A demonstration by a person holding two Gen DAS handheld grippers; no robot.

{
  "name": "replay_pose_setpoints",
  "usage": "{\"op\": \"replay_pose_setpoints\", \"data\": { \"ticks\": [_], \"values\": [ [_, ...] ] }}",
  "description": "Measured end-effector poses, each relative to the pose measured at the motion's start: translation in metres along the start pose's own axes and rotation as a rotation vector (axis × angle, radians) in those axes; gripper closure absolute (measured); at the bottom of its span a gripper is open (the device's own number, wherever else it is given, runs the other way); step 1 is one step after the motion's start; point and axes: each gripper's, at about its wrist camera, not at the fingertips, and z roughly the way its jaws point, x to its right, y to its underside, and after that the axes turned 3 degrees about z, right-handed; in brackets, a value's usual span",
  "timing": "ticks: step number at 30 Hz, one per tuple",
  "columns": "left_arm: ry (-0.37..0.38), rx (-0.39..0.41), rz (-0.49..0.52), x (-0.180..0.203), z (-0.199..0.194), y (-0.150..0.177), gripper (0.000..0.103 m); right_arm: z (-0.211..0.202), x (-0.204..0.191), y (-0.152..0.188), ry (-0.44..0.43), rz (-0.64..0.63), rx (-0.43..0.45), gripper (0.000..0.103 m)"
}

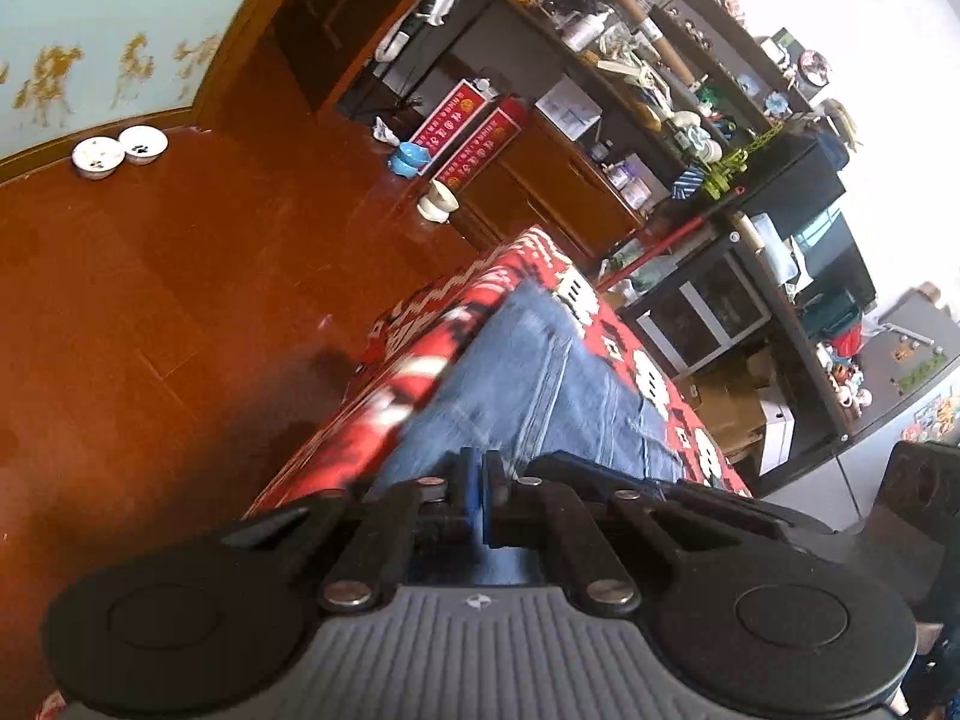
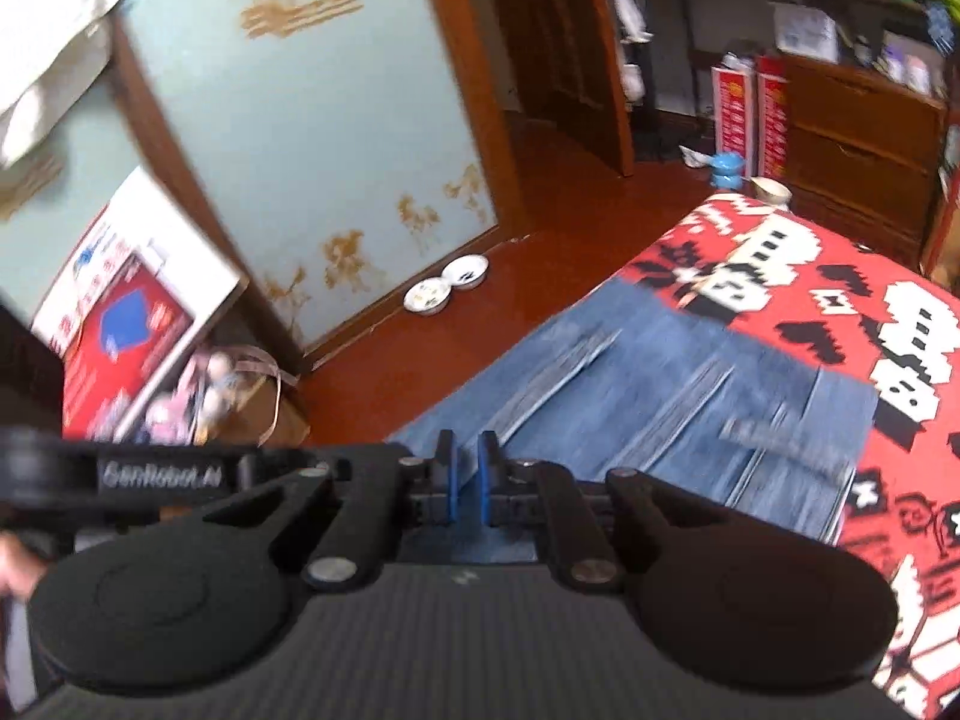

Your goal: Fold clothes

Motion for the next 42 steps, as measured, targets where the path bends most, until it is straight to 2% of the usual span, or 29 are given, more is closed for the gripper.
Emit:
{"op": "replay_pose_setpoints", "data": {
  "ticks": [3,7,10,11,18,22,25,33,34,42],
  "values": [
    [0.006,0.014,-0.017,-0.004,-0.009,0.008,0.1,-0.008,-0.012,0.02,-0.012,-0.047,-0.01,0.095],
    [0.014,0.033,-0.04,-0.009,-0.022,0.018,0.101,-0.02,-0.016,0.037,-0.028,-0.036,0.003,0.095],
    [0.031,0.058,0.019,0.006,-0.025,0.015,0.1,-0.029,-0.017,0.041,-0.049,-0.023,0.011,0.095],
    [0.06,0.059,0.025,0.01,-0.023,0.015,0.1,-0.032,-0.016,0.039,-0.054,-0.016,0.017,0.095],
    [0.058,0.026,0.081,0.043,0.026,0.01,0.1,-0.028,0.015,0.004,0.014,-0.042,0.063,0.094],
    [0.009,0.053,0.057,0.048,0.048,-0.005,0.1,-0.01,0.039,-0.012,0.01,-0.048,0.034,0.091],
    [-0.002,0.052,0.037,0.05,0.061,-0.012,0.1,0.004,0.046,-0.01,0.021,-0.085,0.026,0.098],
    [-0.007,0.023,0.036,0.047,0.079,-0.022,0.1,0.018,0.064,-0.015,0.043,-0.123,0.055,0.1],
    [-0.007,0.022,0.041,0.047,0.079,-0.022,0.1,0.019,0.067,-0.018,0.041,-0.109,0.057,0.103],
    [0.006,0.015,0.055,0.044,0.075,-0.017,0.1,0.034,0.097,-0.033,0.032,0.03,0.071,0.103]
  ]
}}
